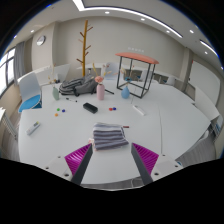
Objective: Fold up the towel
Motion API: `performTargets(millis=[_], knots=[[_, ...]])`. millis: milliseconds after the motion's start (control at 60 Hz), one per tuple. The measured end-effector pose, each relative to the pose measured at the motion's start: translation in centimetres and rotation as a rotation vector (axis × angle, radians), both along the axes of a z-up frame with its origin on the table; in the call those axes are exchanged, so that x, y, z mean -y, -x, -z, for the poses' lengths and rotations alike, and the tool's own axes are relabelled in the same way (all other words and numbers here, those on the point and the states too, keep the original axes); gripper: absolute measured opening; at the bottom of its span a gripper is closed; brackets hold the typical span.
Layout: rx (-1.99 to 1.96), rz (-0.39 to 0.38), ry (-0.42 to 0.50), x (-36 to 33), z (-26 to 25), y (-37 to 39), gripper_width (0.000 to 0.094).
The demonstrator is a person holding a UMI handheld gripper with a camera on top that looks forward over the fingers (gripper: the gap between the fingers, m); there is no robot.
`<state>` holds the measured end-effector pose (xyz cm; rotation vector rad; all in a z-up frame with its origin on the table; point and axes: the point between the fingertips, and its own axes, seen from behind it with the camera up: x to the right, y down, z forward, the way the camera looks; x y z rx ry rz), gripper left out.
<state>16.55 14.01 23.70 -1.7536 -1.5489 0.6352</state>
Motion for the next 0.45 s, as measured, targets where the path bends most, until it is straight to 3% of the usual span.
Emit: performTargets(millis=[133,450], knots=[[-0.012,0.024,-0.039,-0.1,-0.6,-2.1,0.0848],[-0.025,0.068,-0.013,-0.3,0.0,-3.4,0.0848]])
